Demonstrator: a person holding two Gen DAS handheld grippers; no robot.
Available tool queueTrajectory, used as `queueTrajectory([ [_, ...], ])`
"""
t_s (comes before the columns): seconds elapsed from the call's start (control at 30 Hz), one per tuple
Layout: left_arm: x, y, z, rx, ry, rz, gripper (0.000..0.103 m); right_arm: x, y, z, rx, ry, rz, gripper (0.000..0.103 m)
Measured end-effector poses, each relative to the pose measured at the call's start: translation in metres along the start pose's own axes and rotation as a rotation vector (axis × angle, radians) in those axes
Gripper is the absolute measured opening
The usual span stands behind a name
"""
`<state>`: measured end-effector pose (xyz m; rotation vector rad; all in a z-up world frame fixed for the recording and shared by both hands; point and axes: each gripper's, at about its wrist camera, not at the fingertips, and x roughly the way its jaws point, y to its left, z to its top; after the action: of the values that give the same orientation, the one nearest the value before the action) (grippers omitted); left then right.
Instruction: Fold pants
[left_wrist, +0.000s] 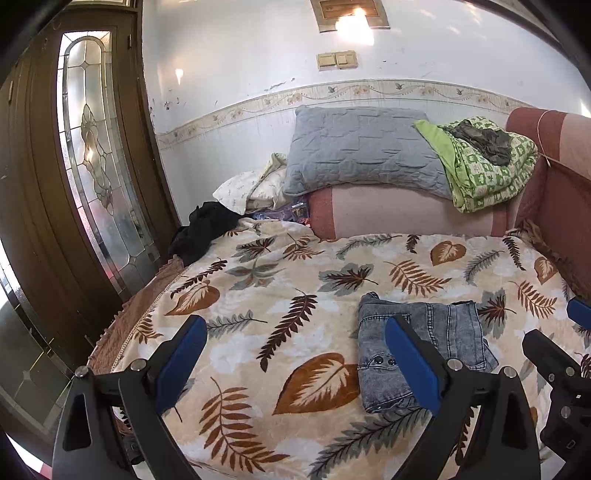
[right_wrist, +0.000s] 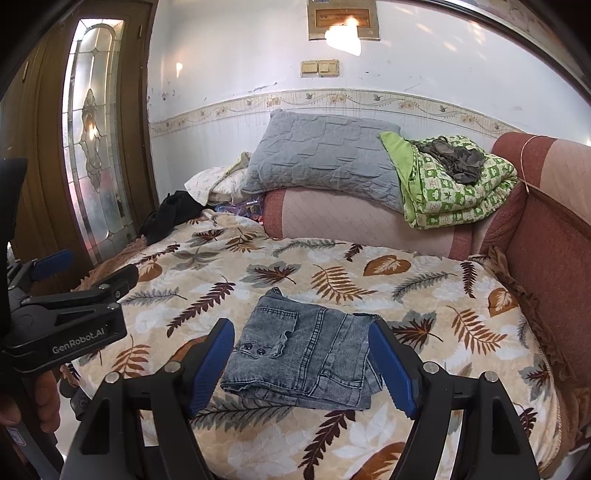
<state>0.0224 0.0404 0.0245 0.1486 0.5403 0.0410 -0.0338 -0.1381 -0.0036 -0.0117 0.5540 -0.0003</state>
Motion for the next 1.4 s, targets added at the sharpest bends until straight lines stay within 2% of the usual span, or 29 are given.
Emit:
queueTrajectory([
  [0.77,0.01,0.024,-0.009,-0.04,-0.012,-0.007,0.097,0.01,0.017,0.004,-0.022,0.004,-0.037,0.078],
  [1.4,0.029,0.042,-0.018,-0.065,0.018,-0.007,0.097,0.033,0.04,0.002,-0.082,0.035,-0.046,0.078],
])
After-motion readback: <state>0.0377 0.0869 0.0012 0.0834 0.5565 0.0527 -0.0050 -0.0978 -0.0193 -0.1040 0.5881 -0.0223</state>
